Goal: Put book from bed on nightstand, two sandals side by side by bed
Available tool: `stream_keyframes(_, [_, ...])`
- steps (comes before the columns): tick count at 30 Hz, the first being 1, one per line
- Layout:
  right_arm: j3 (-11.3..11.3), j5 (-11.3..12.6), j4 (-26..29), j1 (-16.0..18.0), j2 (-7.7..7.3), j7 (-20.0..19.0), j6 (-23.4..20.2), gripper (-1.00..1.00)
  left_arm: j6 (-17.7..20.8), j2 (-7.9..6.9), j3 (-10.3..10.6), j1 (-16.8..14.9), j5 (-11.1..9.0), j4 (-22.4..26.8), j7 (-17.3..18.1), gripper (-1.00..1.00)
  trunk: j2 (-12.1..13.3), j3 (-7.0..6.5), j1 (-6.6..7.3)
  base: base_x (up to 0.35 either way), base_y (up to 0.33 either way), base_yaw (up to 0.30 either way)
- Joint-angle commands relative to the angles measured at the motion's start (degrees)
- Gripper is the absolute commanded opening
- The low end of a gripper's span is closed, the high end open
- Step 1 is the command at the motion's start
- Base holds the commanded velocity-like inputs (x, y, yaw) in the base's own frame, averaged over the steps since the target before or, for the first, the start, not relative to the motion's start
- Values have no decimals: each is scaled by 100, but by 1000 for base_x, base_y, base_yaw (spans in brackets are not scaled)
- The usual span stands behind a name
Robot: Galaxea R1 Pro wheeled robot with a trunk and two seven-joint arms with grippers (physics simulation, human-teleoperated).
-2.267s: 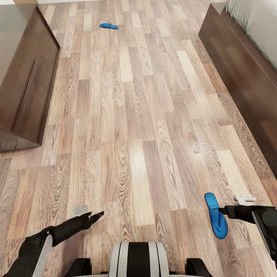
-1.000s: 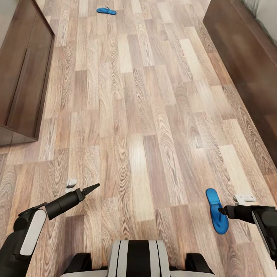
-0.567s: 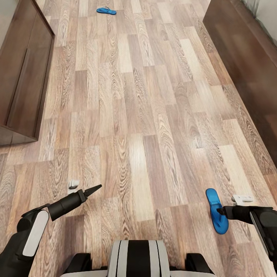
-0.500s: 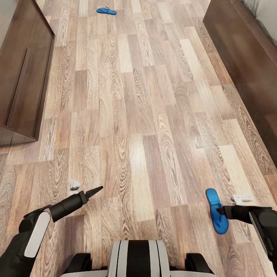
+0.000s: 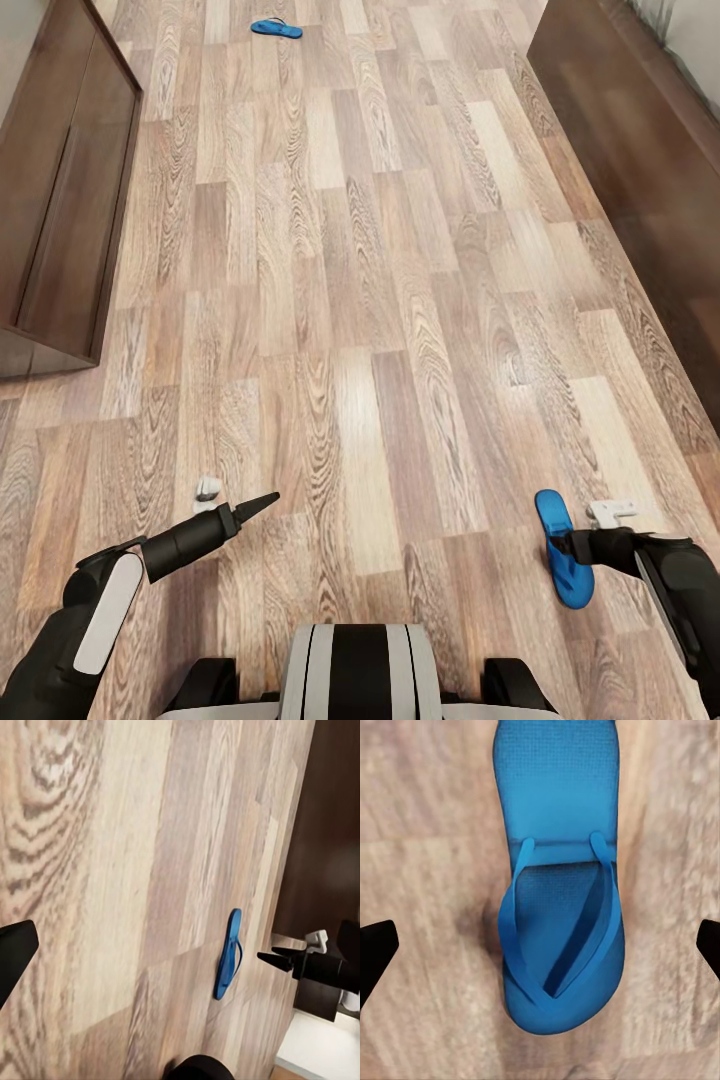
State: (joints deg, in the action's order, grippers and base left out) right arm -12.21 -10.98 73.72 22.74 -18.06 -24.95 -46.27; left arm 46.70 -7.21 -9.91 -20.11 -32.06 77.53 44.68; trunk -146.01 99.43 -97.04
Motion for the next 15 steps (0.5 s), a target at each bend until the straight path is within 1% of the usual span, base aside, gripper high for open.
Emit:
stream_keyframes(1, [-4,-61,4,2,2,-54,16,100,31,0,-3,-2,-11,0,11,100,-1,3,1,0,0,0])
stream_keyframes(8, [1,-62,-19,2,4,-54,197,100,30,0,-2,-2,-11,-1,8,100,-1,3,1,0,0,0])
stream_keyframes(15, [8,-60,-175,2,4,-57,422,100,25,0,-2,-2,-11,-5,6,100,-1,3,1,0,0,0])
